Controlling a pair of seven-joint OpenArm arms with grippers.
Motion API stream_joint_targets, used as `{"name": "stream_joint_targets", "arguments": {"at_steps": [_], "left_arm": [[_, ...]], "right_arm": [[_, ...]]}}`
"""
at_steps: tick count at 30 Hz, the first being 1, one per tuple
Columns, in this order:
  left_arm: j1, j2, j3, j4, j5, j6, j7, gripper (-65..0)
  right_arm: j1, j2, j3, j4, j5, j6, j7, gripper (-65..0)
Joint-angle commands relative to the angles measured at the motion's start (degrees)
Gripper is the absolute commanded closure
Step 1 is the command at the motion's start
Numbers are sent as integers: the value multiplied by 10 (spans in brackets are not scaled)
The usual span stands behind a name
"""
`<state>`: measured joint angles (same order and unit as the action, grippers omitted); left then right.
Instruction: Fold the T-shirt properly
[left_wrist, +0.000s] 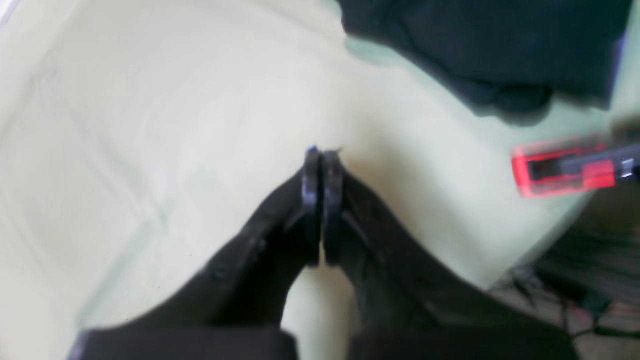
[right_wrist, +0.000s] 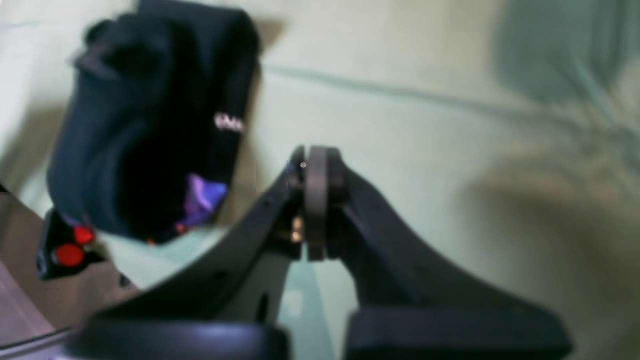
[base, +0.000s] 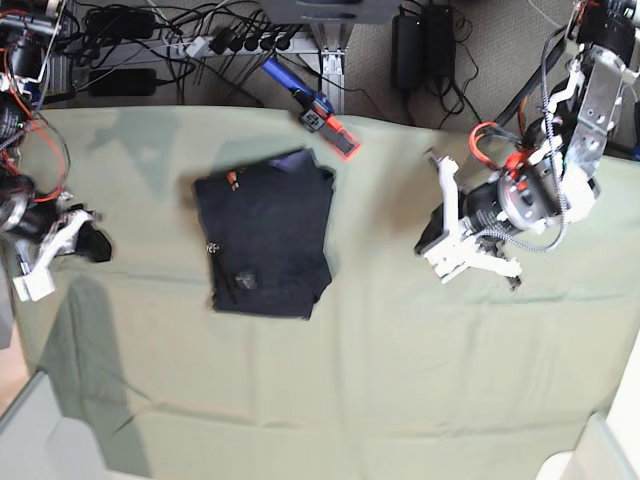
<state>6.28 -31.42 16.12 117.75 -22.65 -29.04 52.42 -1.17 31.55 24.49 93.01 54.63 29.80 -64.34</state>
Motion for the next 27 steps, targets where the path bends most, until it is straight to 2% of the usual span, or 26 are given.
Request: {"name": "stream_joint_targets", "arguments": {"at_steps": [1, 5, 10, 15, 21, 27], "left_arm": [[6, -11, -16, 17, -8, -4, -8, 0], [69, -20, -73, 34, -25, -8, -3, 0], [157, -19, -150, 42, -98, -53, 9, 0], [243, -20, -222, 42, -144, -79, 24, 0], [352, -19, -294, 42, -150, -97, 25, 0], [431, -16, -308, 40, -139, -98, 20, 0]], "right_arm": [[-8, 13, 17, 17, 16, 47, 10, 0], [-67, 13, 51, 41, 45, 47, -7, 0], [-156, 13, 70, 82, 55, 47, -17, 0], [-246, 13, 72, 113, 63, 47, -17, 0], [-320, 13, 72, 114, 70, 47, -17, 0], [-387, 9, 71, 114, 68, 47, -17, 0]]}}
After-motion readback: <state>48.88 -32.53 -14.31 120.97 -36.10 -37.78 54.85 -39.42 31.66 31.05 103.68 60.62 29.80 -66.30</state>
